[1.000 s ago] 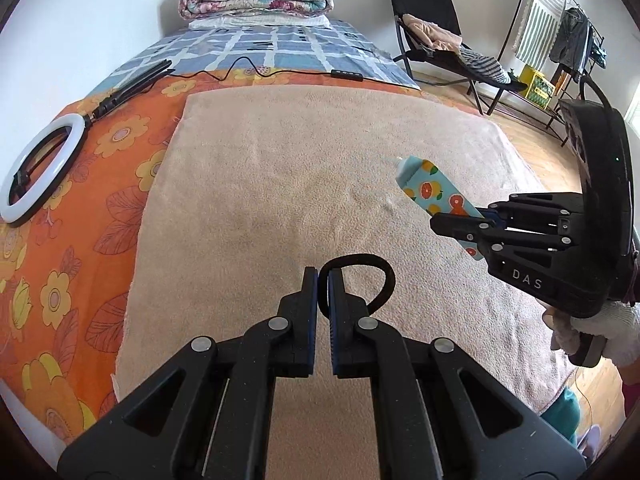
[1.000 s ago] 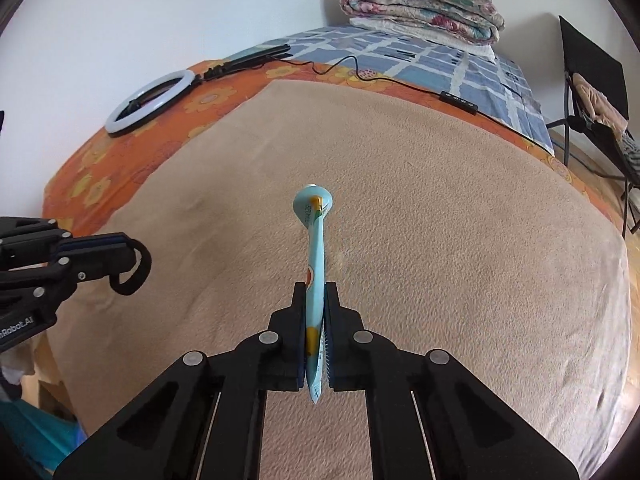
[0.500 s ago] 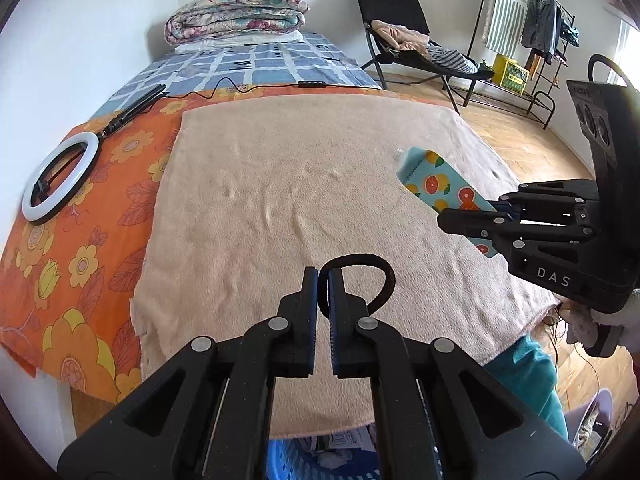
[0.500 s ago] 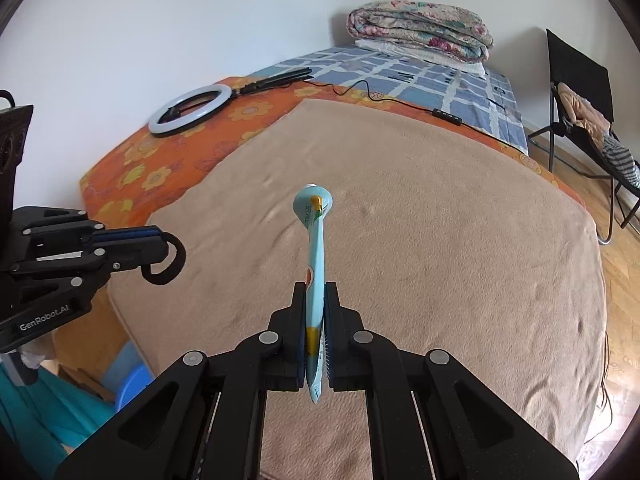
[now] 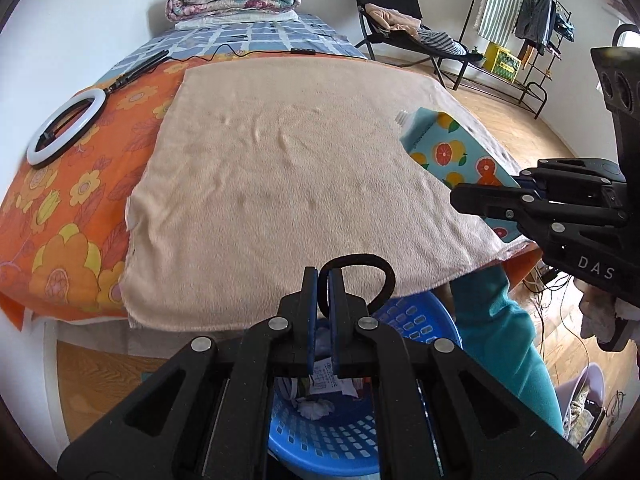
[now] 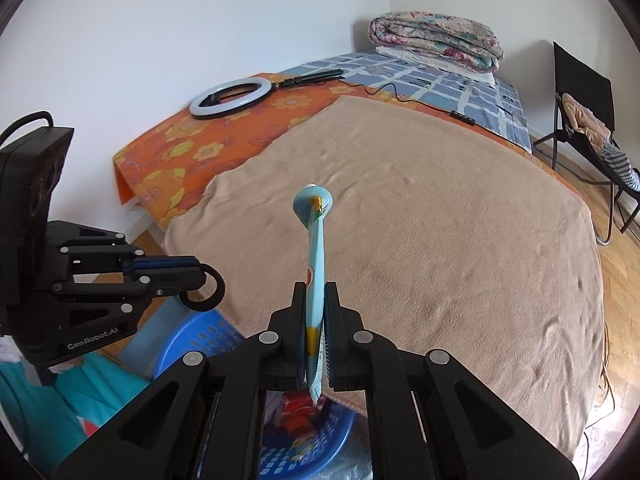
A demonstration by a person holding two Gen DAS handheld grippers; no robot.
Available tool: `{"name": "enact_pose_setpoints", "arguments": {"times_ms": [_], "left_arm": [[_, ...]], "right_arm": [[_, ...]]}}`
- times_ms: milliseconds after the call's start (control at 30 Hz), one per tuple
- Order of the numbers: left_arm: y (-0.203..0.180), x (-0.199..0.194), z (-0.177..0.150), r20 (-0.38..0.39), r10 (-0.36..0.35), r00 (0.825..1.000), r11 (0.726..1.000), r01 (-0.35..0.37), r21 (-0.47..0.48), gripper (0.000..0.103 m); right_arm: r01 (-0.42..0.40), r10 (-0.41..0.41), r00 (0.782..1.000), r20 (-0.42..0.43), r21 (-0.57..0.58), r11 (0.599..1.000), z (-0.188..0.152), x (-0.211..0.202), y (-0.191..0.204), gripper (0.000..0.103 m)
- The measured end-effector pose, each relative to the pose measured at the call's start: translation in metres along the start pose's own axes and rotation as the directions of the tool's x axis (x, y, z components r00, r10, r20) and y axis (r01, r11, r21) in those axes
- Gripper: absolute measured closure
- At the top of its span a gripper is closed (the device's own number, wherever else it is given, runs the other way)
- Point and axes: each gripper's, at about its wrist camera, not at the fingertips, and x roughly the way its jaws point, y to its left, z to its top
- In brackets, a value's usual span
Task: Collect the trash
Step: 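Carry the hair tie and tube over the blue basket with both tools, then open both tools to drop the hair tie and tube into the basket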
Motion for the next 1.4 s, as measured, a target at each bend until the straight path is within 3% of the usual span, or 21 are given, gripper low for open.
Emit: {"name": "enact_pose_setpoints", "arguments": {"times_ms": [400, 933, 1233, 1333, 1400], "left_arm": [[-0.001, 0.011, -0.043, -0.07, 0.005, 0.998, 1.0, -0.006, -0.011, 0.1], [0.004, 0.042, -0.058, -0.156, 0.04, 0.987, 0.999, -0.042, -0.015, 0.1], [0.003, 0.048, -0.062, -0.18, 0.039, 0.983, 0.999, -0.045, -0.028, 0.1], [0.002, 0.051, -0.064, -0.189, 0.038, 0.981, 0.999, -0.044, -0.03, 0.092], [0.001, 0.052, -0.065, -0.188, 0.042, 0.981, 0.999, -0.047, -0.025, 0.077]], "right_arm": [[-0.045, 0.046, 0.997, -0.07, 0.021, 0.999, -0.051, 0.001, 0.032, 0.097], [-0.073, 0.083, 0.981, -0.178, 0.063, 0.995, -0.103, 0.028, 0.048, 0.097], [-0.085, 0.107, 0.972, -0.207, 0.111, 0.99, -0.115, 0.04, 0.045, 0.097], [-0.079, 0.105, 0.97, -0.218, 0.126, 0.989, -0.117, 0.044, 0.043, 0.097], [-0.073, 0.101, 0.97, -0.223, 0.129, 0.989, -0.118, 0.047, 0.042, 0.095]]}}
